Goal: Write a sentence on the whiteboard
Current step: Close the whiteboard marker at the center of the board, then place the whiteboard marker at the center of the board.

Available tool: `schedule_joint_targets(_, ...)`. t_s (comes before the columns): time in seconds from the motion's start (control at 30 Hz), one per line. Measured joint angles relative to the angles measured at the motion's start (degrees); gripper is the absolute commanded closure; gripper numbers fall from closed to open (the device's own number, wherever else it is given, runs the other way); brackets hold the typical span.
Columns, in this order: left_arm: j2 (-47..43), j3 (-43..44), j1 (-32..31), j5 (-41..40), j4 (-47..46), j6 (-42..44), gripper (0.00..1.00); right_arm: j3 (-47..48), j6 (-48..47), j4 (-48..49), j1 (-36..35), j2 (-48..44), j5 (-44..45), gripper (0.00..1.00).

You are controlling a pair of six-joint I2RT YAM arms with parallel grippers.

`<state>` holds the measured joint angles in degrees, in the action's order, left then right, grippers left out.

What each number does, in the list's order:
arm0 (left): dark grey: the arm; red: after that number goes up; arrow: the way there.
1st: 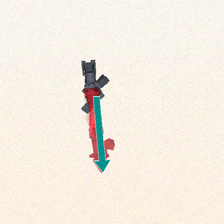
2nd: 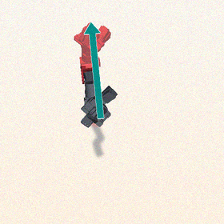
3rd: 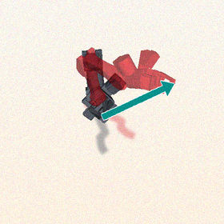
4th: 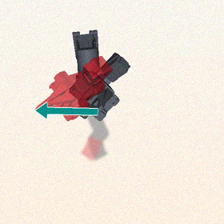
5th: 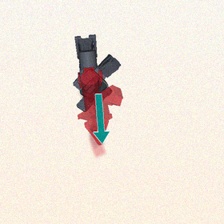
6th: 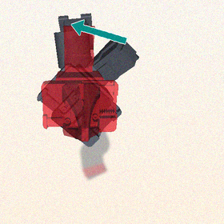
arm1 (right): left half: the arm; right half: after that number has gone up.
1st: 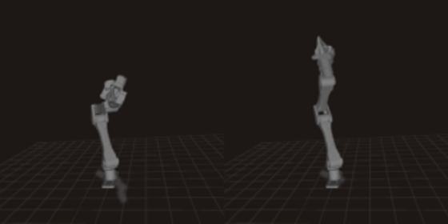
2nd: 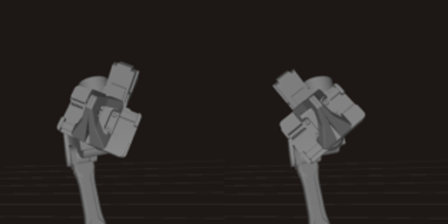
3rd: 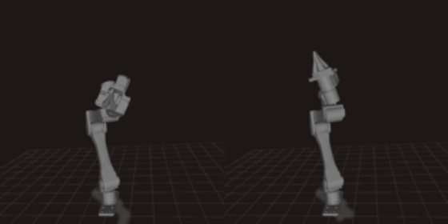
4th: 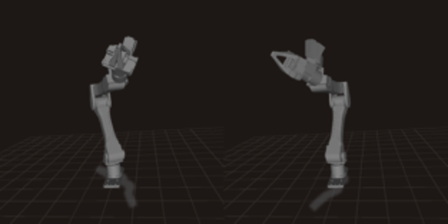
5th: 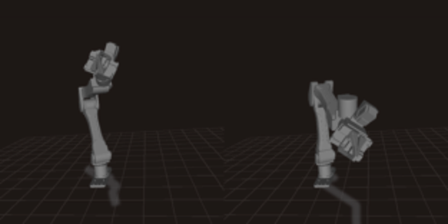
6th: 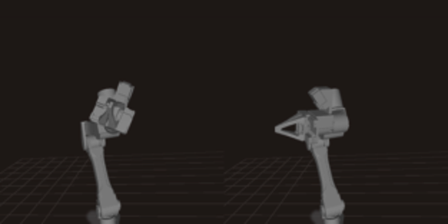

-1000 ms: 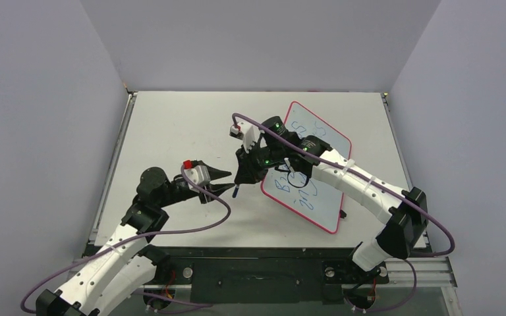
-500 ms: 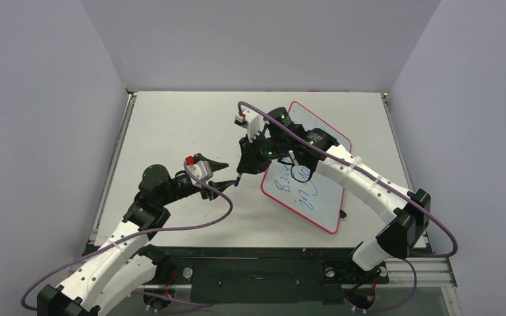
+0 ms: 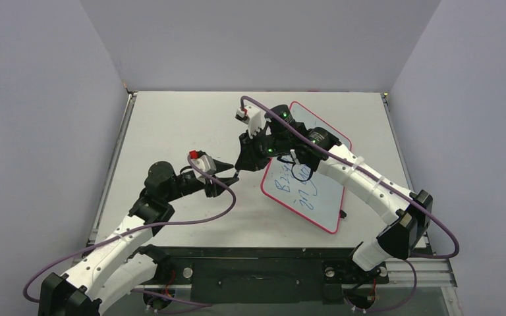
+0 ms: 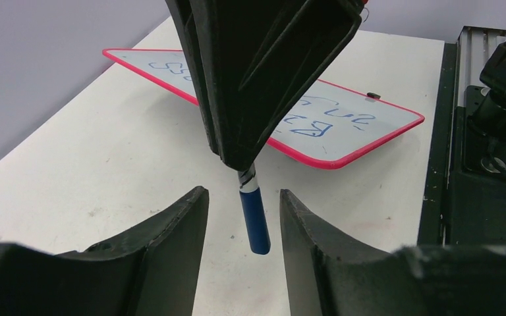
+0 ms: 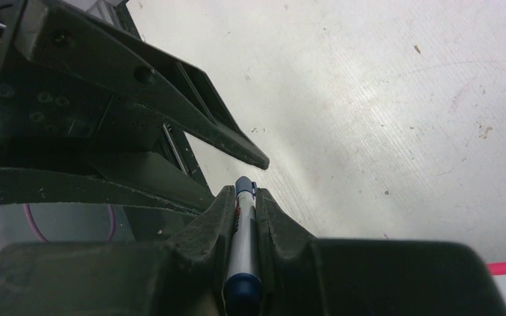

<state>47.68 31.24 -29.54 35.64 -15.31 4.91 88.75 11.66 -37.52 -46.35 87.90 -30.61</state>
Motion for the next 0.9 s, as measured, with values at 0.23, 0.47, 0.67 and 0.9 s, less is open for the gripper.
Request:
schedule_joint_targets(0.23,1.38,0.00,-0.26,0.44,-1.97,-1.51,0.85,0.28,1.22,1.68,-0.92,0.00,-0.07,1.00)
schedule_joint_targets(0.47,1.90,0.00,-0.37,-0.17,-2.64,-3.04,1.00,0.28,1.66,2.40,-1.01,0.00,0.48,0.86)
schedule_joint_targets(0.67,2.01,0.00,-0.42,-1.38,-2.93,-3.28,1.00,0.28,3.93,3.54,-1.05,0.00,1.44,0.21)
schedule_joint_targets(0.9,1.88,0.04,-1.88,-9.49,-2.29,-6.10,1.00,0.15,4.98,3.56,0.72,-2.19,6.51,0.18)
